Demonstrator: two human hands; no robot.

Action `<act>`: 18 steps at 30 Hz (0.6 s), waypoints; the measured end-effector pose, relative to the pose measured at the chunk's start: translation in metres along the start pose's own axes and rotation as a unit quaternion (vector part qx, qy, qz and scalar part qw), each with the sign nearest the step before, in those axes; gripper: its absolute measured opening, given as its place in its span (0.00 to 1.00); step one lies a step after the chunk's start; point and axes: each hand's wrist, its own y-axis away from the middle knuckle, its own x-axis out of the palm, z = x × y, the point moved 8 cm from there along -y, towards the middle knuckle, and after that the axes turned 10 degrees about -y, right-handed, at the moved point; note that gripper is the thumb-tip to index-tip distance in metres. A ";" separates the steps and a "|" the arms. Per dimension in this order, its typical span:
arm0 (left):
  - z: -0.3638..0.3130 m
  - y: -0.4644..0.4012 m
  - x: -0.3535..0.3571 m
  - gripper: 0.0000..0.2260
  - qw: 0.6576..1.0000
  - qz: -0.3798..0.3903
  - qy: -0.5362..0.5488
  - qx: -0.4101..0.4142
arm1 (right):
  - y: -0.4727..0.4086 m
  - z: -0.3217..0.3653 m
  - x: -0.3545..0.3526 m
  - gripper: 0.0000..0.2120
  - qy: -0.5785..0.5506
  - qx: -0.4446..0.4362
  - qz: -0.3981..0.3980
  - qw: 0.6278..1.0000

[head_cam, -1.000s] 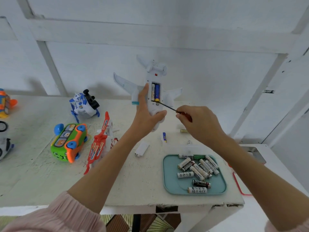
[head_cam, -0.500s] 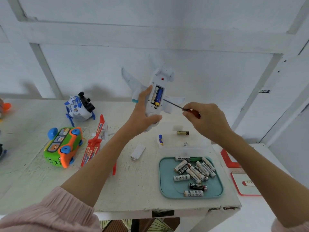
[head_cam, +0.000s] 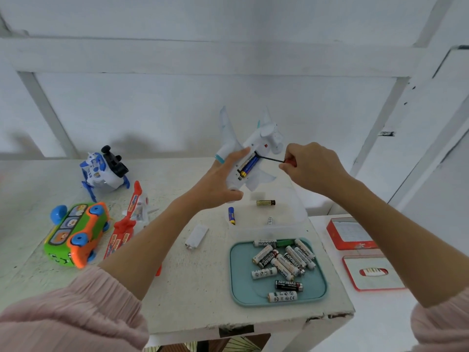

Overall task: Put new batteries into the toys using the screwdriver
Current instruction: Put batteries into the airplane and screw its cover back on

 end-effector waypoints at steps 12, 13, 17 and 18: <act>-0.003 -0.014 0.013 0.41 0.996 0.014 -0.082 0.036 | -0.006 -0.012 0.017 0.08 0.011 0.013 0.048 0.999; -0.004 -0.015 0.012 0.41 0.995 0.018 -0.084 0.040 | -0.007 -0.014 0.019 0.08 -0.005 0.013 0.057 0.998; -0.011 -0.022 0.008 0.41 0.994 0.022 -0.099 0.050 | -0.007 -0.017 0.023 0.08 -0.030 0.011 0.048 0.998; -0.010 -0.024 0.008 0.41 0.993 0.025 -0.103 0.047 | -0.008 -0.018 0.023 0.08 -0.031 0.014 0.041 0.999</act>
